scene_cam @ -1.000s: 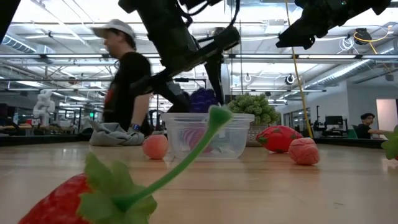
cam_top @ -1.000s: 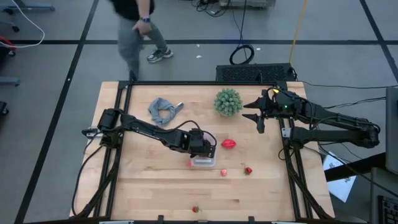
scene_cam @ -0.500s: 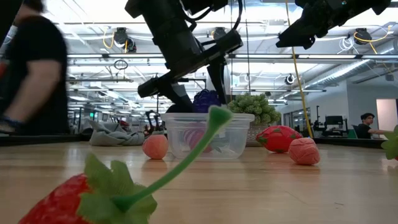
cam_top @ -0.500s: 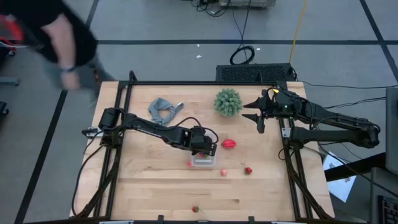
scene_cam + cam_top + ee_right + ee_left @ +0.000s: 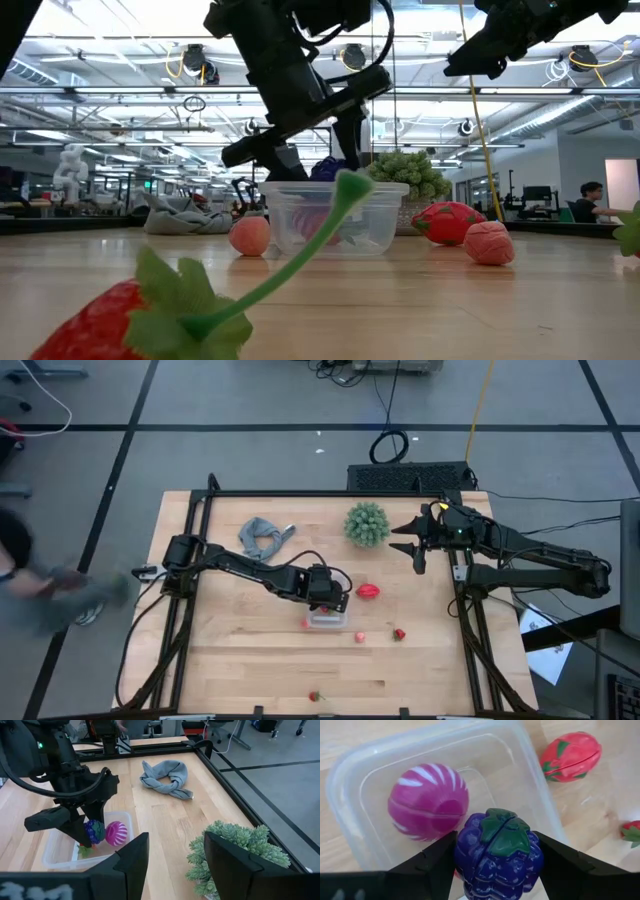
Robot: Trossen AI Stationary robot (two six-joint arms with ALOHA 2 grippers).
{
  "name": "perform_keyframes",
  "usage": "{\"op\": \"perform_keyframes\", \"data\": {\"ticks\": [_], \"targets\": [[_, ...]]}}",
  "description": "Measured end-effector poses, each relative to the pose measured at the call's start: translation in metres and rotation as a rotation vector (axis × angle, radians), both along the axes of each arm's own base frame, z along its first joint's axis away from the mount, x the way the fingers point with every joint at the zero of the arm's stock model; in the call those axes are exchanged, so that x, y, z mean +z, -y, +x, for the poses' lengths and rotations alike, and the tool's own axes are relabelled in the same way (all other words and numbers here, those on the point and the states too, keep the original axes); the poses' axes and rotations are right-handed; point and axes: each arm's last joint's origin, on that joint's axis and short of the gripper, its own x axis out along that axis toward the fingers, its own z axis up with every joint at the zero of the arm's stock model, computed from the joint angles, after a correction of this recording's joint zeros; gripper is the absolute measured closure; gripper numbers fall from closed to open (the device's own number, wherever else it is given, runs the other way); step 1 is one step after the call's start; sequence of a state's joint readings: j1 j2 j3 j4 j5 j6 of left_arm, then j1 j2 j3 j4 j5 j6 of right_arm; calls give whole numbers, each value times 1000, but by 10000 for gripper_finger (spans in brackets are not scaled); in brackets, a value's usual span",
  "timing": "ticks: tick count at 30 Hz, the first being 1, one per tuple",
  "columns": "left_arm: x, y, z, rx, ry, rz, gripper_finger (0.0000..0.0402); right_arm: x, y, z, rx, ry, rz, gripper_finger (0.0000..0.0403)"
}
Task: Pick and placing Produce into tupperware
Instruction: Put the grape into the transparent bin
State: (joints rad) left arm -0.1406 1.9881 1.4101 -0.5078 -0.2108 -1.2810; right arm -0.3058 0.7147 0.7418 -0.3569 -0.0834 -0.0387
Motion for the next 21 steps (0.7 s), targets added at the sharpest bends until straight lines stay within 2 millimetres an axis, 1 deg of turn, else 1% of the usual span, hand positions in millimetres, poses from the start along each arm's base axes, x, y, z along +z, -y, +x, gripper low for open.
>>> {"op": "perform_keyframes", "data": {"ticks": [6,9,15,21], "targets": [[-1,0,0,-4,-5,3,160,0,0,0,0,0,0,220],[-1,0,1,-37,-5,20,160,0,0,0,-1,0,0,220],[2,1,7,-77,61,36,160,0,0,0,0,0,0,220],[3,1,7,-104,62,51,160,0,0,0,0,0,0,220]]}}
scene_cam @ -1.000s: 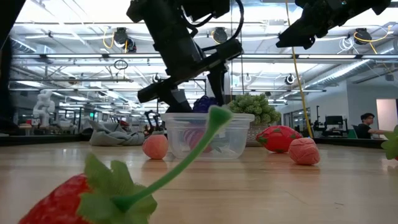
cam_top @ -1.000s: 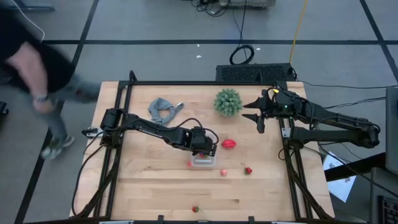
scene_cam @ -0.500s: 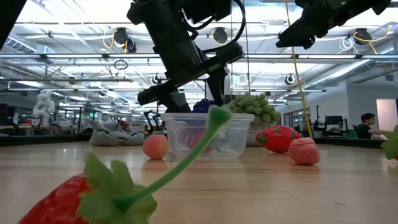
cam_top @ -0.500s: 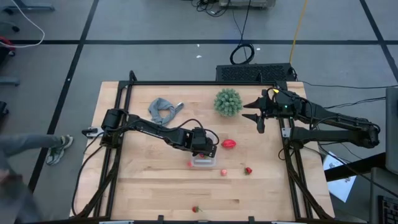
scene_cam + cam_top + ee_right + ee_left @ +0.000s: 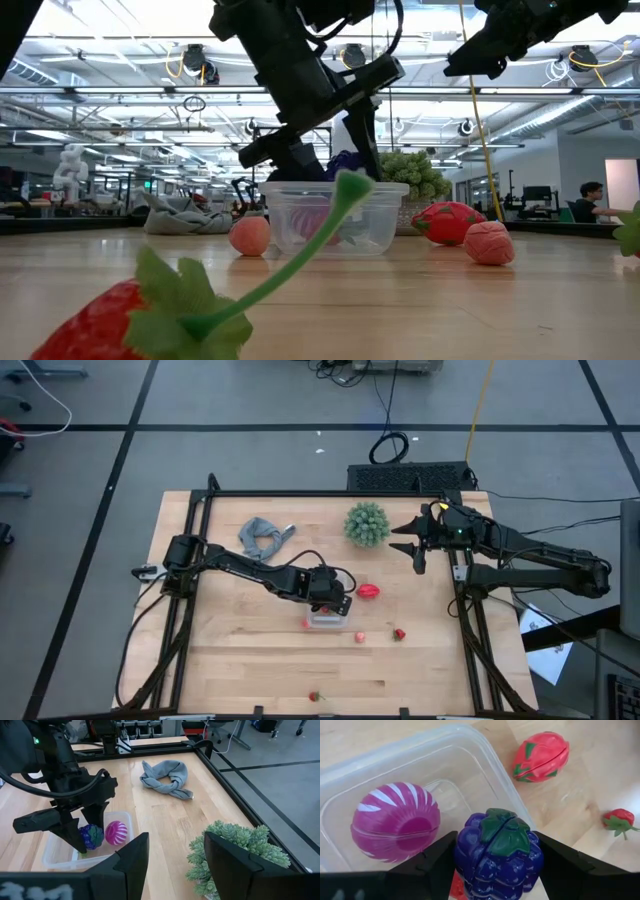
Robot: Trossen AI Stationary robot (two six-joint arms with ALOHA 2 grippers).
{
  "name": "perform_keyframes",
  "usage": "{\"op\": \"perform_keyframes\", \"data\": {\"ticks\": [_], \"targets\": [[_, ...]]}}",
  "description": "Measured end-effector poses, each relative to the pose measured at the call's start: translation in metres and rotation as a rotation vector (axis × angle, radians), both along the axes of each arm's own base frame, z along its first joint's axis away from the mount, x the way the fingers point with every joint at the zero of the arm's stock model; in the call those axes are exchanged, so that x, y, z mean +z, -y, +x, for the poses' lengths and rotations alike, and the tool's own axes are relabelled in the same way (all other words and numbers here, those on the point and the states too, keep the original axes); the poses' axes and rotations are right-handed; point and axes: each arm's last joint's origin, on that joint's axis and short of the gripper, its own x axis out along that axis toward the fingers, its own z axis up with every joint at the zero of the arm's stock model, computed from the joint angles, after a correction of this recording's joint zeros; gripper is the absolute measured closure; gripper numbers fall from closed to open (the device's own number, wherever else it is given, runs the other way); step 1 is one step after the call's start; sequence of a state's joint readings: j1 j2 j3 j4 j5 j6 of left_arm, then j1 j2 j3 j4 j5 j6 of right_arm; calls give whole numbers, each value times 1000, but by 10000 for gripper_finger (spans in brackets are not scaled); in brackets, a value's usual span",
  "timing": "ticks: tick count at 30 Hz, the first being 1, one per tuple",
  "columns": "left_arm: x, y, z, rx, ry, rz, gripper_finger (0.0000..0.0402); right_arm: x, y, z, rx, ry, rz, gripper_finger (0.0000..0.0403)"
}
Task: Pick and placing Produce into tupperware
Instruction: Put the grape into the transparent bin
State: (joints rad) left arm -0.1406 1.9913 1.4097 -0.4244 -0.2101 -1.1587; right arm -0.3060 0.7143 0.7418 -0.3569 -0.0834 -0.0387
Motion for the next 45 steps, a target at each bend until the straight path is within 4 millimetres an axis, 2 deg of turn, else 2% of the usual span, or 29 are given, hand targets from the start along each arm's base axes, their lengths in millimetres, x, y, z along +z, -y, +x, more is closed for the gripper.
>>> {"op": "perform_keyframes", "data": {"ticks": [45], "targets": [[0,0,-2,-12,-18,10,160,0,0,0,1,-1,-2,220]]}}
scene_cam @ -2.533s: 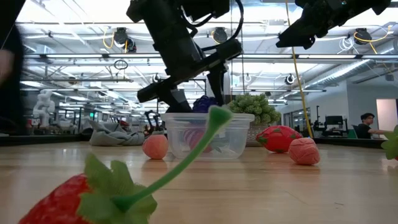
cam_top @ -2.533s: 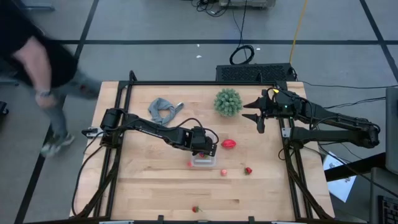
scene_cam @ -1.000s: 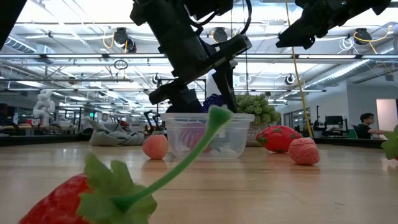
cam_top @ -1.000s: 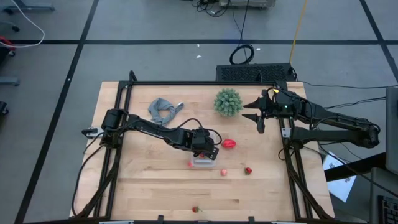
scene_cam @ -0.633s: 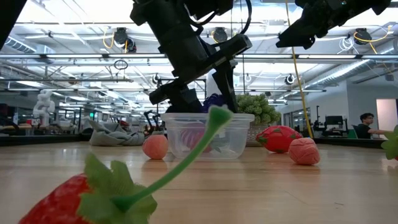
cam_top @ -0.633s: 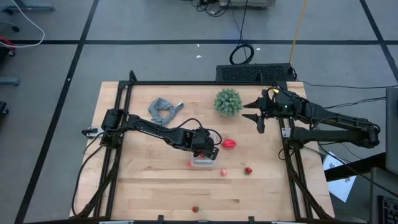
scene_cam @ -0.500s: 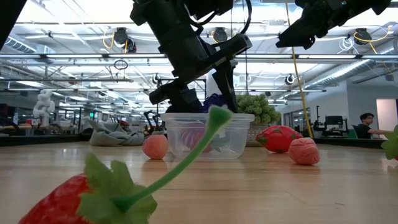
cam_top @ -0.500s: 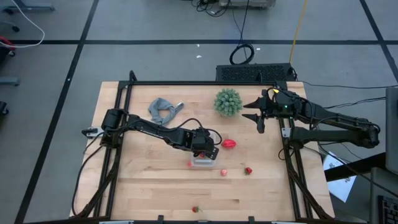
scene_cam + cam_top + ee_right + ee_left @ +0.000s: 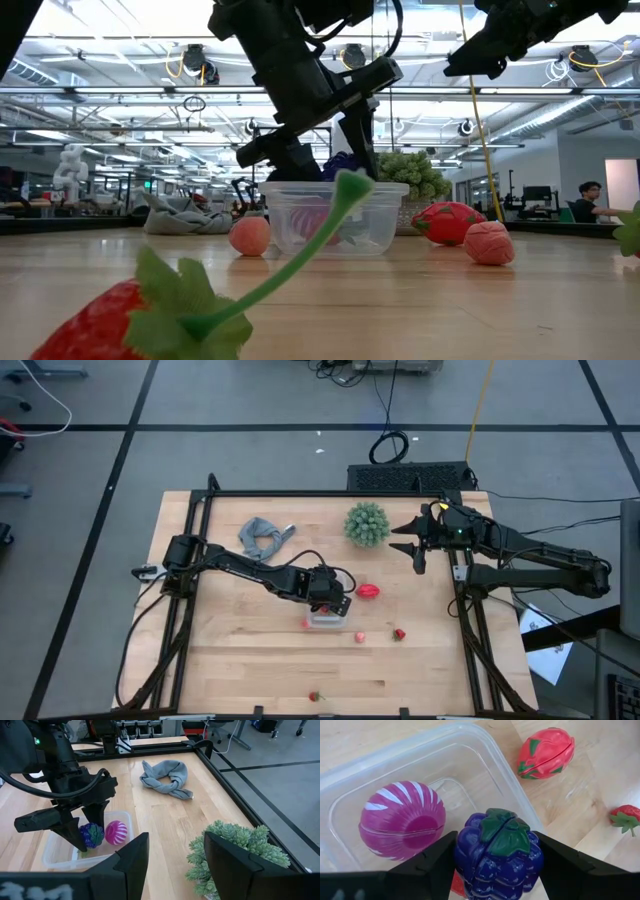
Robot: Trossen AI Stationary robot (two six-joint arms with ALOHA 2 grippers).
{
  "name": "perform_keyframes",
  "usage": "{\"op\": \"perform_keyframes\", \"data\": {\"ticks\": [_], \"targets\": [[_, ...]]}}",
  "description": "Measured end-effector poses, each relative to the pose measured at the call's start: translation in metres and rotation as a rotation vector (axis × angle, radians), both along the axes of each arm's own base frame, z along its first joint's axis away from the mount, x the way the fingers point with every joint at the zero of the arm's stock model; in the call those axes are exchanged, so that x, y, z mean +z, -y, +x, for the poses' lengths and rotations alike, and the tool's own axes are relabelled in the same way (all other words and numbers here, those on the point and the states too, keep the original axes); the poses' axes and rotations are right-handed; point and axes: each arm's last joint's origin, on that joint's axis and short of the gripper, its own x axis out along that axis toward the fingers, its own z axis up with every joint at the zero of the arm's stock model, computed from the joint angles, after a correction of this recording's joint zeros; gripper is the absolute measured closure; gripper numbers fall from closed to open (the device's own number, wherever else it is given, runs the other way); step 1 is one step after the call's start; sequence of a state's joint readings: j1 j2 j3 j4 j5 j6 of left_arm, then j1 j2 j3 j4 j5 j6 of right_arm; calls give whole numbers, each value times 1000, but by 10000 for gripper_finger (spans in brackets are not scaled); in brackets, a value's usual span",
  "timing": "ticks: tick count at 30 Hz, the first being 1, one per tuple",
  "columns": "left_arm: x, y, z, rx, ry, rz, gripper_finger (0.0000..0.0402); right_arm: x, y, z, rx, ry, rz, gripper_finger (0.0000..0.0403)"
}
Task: Pick and placing Produce into tupperware
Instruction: Put the grape into the transparent bin
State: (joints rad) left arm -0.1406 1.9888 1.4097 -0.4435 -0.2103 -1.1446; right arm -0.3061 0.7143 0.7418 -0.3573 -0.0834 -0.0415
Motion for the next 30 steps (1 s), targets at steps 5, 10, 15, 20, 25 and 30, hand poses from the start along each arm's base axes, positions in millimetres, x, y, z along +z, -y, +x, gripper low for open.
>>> {"op": "perform_keyframes", "data": {"ticks": [5,10,15,20,25,30], "targets": [[0,0,0,7,1,-5,160,0,0,0,-1,0,2,220],[0,0,0,11,1,-7,160,0,0,0,-1,0,3,220],[0,0,0,14,1,-9,160,0,0,0,-1,0,3,220],[0,0,0,14,1,-9,160,0,0,0,-1,0,3,220],[0,0,0,17,2,-11,160,0,0,0,-1,1,3,220],[0,0,0,18,2,-11,160,0,0,0,-1,0,3,220]]}}
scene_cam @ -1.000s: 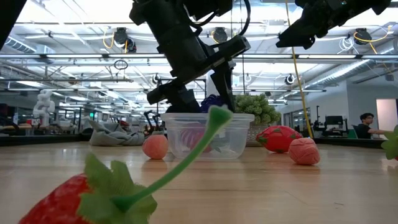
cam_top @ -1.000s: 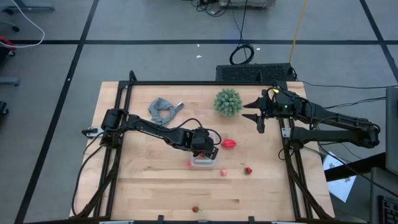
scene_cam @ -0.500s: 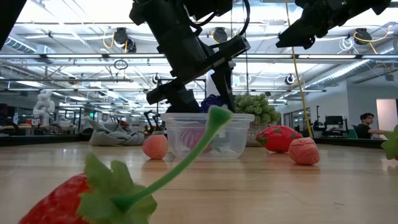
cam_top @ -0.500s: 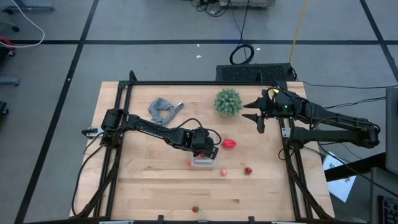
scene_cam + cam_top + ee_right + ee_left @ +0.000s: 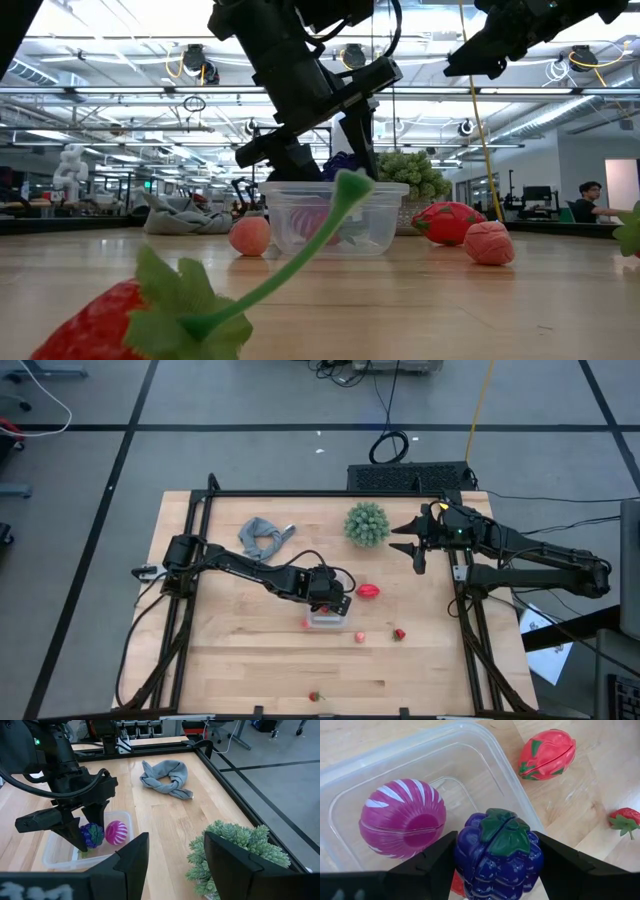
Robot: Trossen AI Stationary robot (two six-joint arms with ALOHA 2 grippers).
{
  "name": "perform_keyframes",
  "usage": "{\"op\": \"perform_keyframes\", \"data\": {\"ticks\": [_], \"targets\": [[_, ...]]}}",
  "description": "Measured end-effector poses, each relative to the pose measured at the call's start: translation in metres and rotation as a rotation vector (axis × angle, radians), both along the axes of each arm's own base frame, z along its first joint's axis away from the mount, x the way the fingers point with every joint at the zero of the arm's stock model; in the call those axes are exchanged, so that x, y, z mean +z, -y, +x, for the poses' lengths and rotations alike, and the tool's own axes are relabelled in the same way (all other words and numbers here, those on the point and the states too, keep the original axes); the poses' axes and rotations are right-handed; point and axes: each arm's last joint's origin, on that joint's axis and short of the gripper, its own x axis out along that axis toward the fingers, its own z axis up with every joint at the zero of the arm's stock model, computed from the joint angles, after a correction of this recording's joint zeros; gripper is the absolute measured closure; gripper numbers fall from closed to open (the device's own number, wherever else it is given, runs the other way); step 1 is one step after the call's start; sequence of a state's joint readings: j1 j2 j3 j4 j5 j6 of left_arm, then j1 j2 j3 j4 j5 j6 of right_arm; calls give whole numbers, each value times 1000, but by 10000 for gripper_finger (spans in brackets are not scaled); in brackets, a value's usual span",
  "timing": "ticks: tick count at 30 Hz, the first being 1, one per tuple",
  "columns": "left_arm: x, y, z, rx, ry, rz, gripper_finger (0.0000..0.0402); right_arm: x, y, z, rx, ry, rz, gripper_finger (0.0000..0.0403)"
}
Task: Pick and placing Produce into tupperware
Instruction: Put the grape into the transparent bin, then put the left apricot into the transparent bin
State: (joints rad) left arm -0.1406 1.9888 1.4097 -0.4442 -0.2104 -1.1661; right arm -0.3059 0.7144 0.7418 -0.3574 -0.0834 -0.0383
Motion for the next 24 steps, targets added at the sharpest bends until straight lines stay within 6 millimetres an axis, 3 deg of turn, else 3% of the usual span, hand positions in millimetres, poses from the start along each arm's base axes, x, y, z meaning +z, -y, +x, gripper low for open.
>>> {"op": "perform_keyframes", "data": {"ticks": [10,24], "targets": [[0,0,0,7,1,-4,158,0,0,0,0,0,0,220],[2,0,3,-21,33,10,119,0,0,0,0,0,0,220]]}}
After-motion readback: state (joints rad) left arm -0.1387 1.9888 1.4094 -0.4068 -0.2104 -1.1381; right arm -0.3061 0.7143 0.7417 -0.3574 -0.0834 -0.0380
